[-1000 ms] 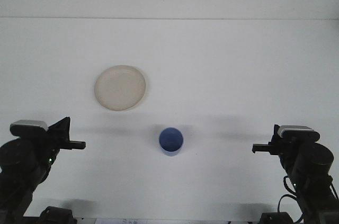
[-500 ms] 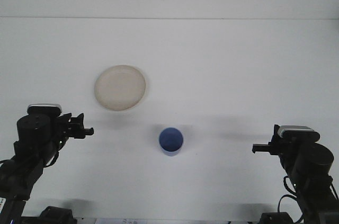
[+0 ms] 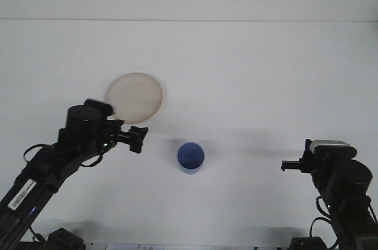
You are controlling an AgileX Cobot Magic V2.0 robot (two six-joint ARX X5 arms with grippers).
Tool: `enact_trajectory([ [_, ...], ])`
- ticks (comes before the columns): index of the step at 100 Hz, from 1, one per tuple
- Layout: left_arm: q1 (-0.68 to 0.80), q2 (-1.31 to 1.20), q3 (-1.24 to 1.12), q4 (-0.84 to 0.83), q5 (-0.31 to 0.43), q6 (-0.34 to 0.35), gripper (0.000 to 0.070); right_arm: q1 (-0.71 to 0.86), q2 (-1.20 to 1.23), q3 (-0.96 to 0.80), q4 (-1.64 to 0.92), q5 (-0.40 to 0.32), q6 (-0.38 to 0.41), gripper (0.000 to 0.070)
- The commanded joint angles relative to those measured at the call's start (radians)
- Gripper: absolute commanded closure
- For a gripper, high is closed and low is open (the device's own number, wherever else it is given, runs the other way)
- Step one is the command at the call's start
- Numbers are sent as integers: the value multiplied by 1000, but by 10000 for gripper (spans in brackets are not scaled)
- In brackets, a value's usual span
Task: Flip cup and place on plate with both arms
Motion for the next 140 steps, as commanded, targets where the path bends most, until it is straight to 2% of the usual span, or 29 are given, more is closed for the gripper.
enact_trajectory([
  [1, -57, 79, 60, -5, 6, -7, 143, 1, 3, 6, 9, 3, 11, 700],
  [23, -201, 307, 220, -77, 6, 14, 143, 1, 3, 6, 9, 3, 10, 700],
  [38, -266, 399, 245, -92, 6, 38, 143, 1, 3, 6, 9, 3, 10, 700],
  [68, -317, 550, 245, -85, -5, 47, 152, 1, 3, 6, 9, 3, 11, 700],
  [74, -317, 576, 245, -74, -5, 47, 184, 1, 3, 6, 9, 3, 10, 700],
  [77, -317, 588, 245, -69, -5, 47, 231, 1, 3, 6, 9, 3, 10, 700],
  [83, -317, 607, 245, -67, -5, 54, 384, 1, 3, 6, 9, 3, 11, 700],
  [84, -317, 609, 245, -67, -5, 57, 439, 1, 3, 6, 9, 3, 10, 700],
  [89, -317, 615, 245, -72, -5, 66, 616, 1, 3, 6, 9, 3, 10, 700],
  [93, -317, 616, 246, -75, -5, 67, 697, 1, 3, 6, 9, 3, 11, 700],
  [111, -302, 598, 299, -130, -23, 93, 696, 1, 3, 6, 8, 3, 10, 700],
  [130, -235, 596, 463, -262, -204, 167, 696, 1, 3, 6, 8, 3, 10, 700],
  [140, -166, 596, 529, -279, -230, 190, 696, 1, 3, 6, 9, 3, 10, 700],
])
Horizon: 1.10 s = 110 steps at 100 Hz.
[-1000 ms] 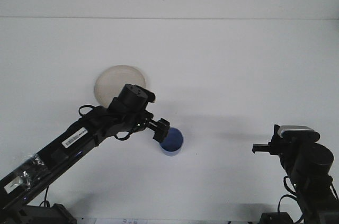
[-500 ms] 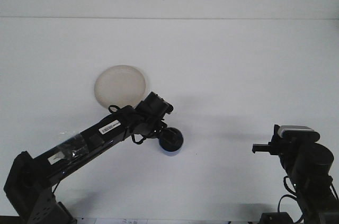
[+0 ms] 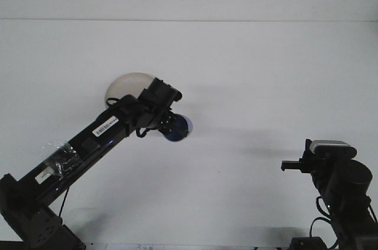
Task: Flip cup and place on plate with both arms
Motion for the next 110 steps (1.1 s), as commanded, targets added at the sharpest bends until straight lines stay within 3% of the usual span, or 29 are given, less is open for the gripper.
enact_trajectory([
  [1, 37, 4, 51, -14, -17, 40, 696, 1, 3, 6, 8, 3, 11, 700],
  [31, 332, 47, 97, -19, -14, 42, 696, 1, 3, 6, 8, 3, 11, 700],
  [44, 423, 98, 97, -42, 52, 39, 696, 1, 3, 6, 8, 3, 11, 700],
  [55, 463, 151, 97, -49, 84, 38, 696, 1, 3, 6, 8, 3, 11, 700],
  [83, 480, 238, 99, -38, 86, 24, 676, 1, 3, 6, 2, 2, 11, 700],
  [110, 480, 240, 126, -16, 114, 9, 292, 1, 3, 6, -14, 2, 10, 700],
])
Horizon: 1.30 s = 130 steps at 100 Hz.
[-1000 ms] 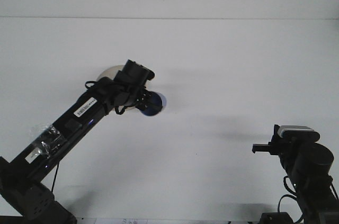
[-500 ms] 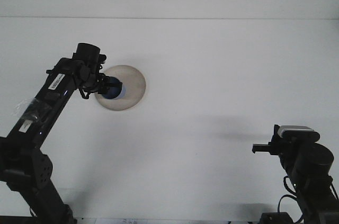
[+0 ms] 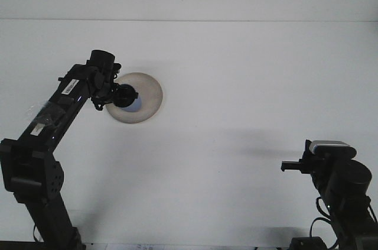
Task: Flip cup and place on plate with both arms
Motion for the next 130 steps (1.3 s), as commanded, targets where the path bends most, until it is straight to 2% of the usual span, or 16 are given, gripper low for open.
enact_trajectory([
  [1, -3, 21, 42, 5, 26, -4, 275, 1, 3, 6, 0, 3, 10, 700],
  [12, -3, 21, 72, 6, 65, -3, 62, 1, 3, 6, -3, 3, 10, 700],
  [17, -3, 21, 89, 6, 65, -2, 0, 1, 3, 6, -3, 3, 10, 700],
  [48, -3, -16, 168, 27, 65, -21, 0, 1, 3, 6, -5, 3, 10, 700],
  [73, -17, -223, 125, 74, 51, -43, 0, 1, 3, 6, -4, 4, 10, 700],
  [93, -51, -506, -111, 220, -20, -79, 0, 1, 3, 6, 10, 4, 10, 700],
  [122, -76, -941, -642, 491, -29, -167, 0, 1, 3, 6, 24, 4, 7, 700],
  [130, -76, -1049, -777, 536, -62, -179, 0, 1, 3, 6, 24, 4, 7, 700],
])
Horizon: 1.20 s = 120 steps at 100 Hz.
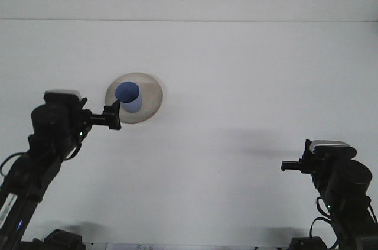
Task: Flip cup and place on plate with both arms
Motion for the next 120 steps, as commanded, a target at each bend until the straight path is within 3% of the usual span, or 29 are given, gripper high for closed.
enact_trajectory([
  [1, -3, -67, -99, 34, -35, -27, 0, 1, 3, 6, 16, 4, 7, 700],
  [20, -3, -260, -300, 48, -124, -26, 21, 1, 2, 6, 16, 4, 6, 700],
  [26, -3, -304, -339, 49, -125, -23, 178, 1, 2, 6, 16, 4, 6, 700],
  [36, -3, -354, -375, 48, -125, -21, 555, 1, 2, 6, 23, 3, 6, 700],
  [41, -3, -370, -378, 45, -124, -22, 697, 1, 2, 6, 24, 3, 6, 700],
  [120, -3, -496, -378, 46, -124, -21, 688, 1, 2, 6, 24, 3, 6, 700],
])
